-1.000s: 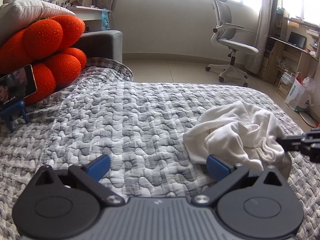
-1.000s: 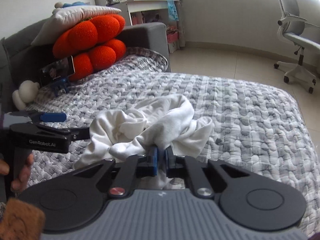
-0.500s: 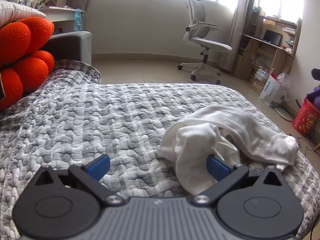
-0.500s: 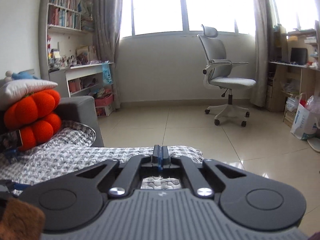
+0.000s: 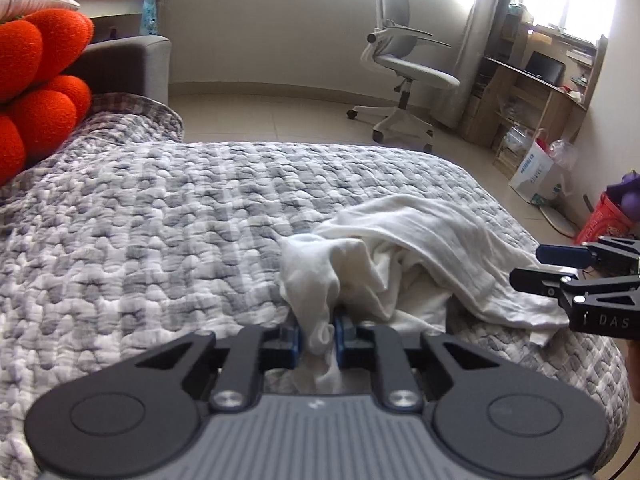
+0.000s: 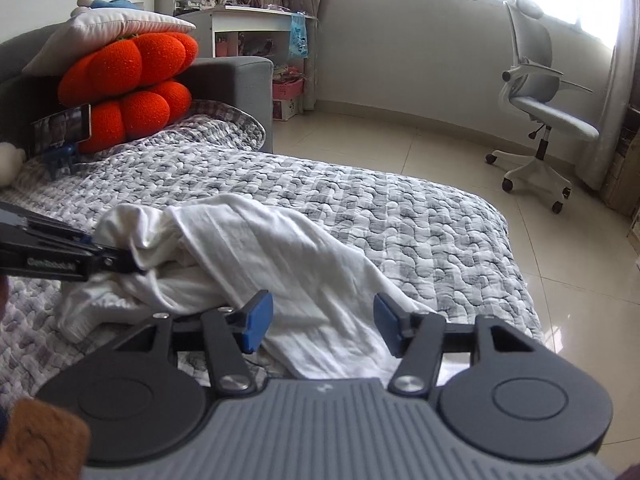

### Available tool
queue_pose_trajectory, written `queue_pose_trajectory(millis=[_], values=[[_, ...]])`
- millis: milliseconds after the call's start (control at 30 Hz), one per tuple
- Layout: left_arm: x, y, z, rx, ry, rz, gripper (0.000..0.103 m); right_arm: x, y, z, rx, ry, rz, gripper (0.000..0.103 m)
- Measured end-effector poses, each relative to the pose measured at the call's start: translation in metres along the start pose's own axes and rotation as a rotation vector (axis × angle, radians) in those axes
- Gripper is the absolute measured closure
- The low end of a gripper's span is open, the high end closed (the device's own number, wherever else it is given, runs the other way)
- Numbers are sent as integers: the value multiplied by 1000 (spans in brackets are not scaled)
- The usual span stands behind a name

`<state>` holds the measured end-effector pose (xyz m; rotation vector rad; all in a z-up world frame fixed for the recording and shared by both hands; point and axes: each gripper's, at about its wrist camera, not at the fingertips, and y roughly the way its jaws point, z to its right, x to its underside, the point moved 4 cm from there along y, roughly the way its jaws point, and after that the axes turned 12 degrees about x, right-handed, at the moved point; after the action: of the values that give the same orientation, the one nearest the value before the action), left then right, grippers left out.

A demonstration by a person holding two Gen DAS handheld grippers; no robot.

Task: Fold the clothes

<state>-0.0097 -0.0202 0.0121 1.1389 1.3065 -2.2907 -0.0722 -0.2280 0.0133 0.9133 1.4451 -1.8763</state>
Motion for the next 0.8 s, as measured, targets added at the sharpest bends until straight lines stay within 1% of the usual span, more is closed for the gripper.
queue_pose_trajectory(millis=[100,133,167,200,233,267,333,433,500,533,567,600,633,667,700,733,767,800], values=[[-4,-28,-17,-50,-57,69,91,7,8,3,28,-48,-29,43],[-6,-42,-23,-67,-70,98,91,11,10,2,39,-78,-38,48],[-7,-55,-27,-86,-76,125,92,14,11,-2,48,-106,-45,65],[-9,-69,-31,-110,-75,152,92,18,12,-6,55,-133,-51,74],[-11,-85,-34,-133,-76,180,92,20,13,-10,49,-154,-56,89],[-13,-98,-37,-148,-81,200,92,22,12,-14,38,-170,-51,96],[-19,-127,-42,-177,-77,239,92,22,6,-21,17,-192,-24,102],[-32,-165,-44,-230,-8,285,92,17,-2,-24,19,-181,14,102],[-40,-181,-46,-264,58,281,90,12,-7,-21,33,-162,37,102],[-42,-182,-50,-282,88,262,89,11,-8,-18,46,-152,46,102],[-43,-182,-56,-295,100,238,83,9,-9,-15,62,-142,50,102],[-43,-179,-64,-303,90,210,66,8,-8,-11,75,-135,48,102],[-40,-178,-73,-314,67,194,51,9,-7,-9,75,-134,40,102],[-36,-179,-83,-327,31,192,26,11,-6,-7,71,-133,31,100],[-30,-180,-92,-332,0,193,20,12,-5,-6,68,-132,22,99],[-24,-181,-98,-325,-24,199,20,15,-5,-6,59,-136,17,92],[-17,-181,-104,-317,-50,204,17,17,-5,-6,50,-140,13,85],[-11,-182,-109,-310,-75,210,12,18,-6,-9,39,-150,18,83]])
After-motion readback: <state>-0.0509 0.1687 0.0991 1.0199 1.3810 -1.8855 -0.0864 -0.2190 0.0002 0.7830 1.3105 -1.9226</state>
